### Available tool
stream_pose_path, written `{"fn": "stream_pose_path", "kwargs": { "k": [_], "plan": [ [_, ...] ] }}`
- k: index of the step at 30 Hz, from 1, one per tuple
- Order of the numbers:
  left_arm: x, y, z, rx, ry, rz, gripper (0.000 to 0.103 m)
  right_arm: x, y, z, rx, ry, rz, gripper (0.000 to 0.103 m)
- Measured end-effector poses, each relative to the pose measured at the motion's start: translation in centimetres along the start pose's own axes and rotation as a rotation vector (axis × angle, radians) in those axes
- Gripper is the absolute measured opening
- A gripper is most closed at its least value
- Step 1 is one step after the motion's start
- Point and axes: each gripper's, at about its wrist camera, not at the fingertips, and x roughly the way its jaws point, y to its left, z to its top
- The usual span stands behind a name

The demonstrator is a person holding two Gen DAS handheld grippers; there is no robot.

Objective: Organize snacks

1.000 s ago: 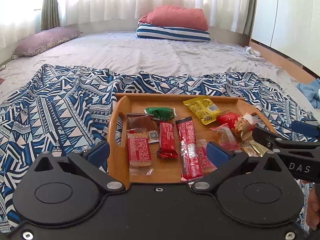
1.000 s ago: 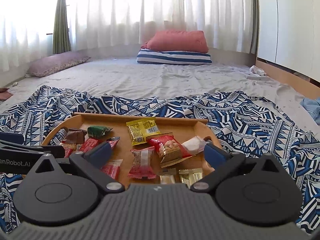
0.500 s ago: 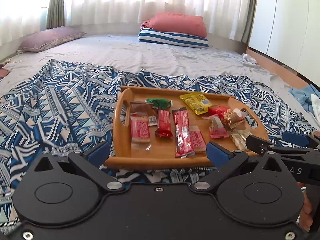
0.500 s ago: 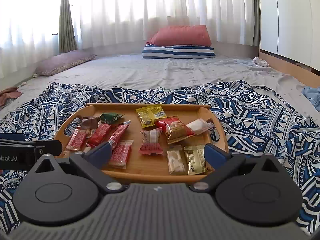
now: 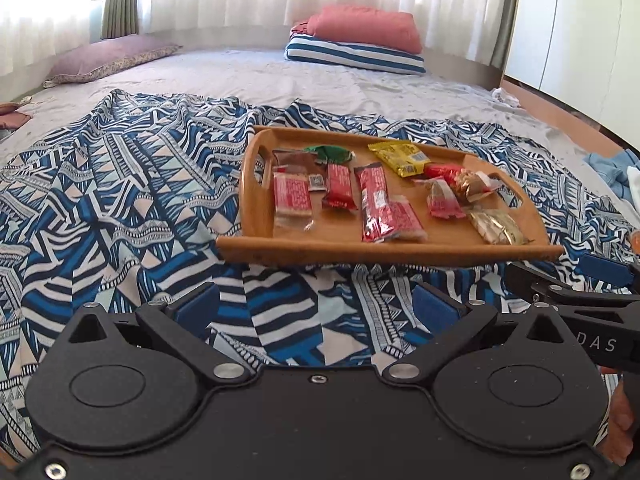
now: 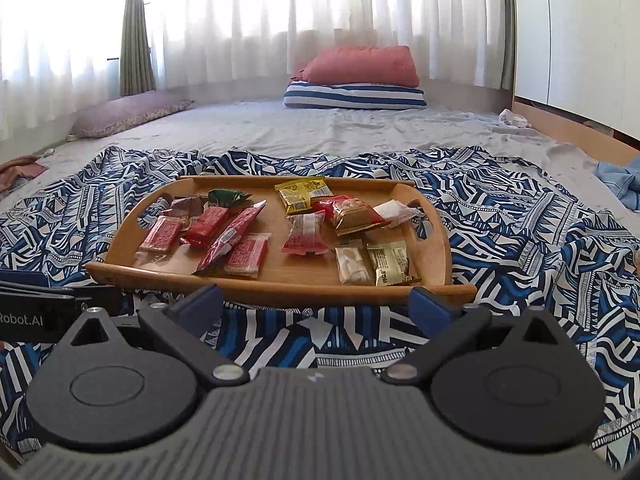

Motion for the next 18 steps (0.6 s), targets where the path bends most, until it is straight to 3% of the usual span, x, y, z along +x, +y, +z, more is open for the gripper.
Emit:
{"fn": "stream_pose_path", "kwargs": {
  "k": [18],
  "plan": [
    [2.8,-0.5,-3.4,0.05,0.046,0.041,0.103,2.0,0.3,-4.8,-0.03,0.096,-0.057,0.103]
  ]
}}
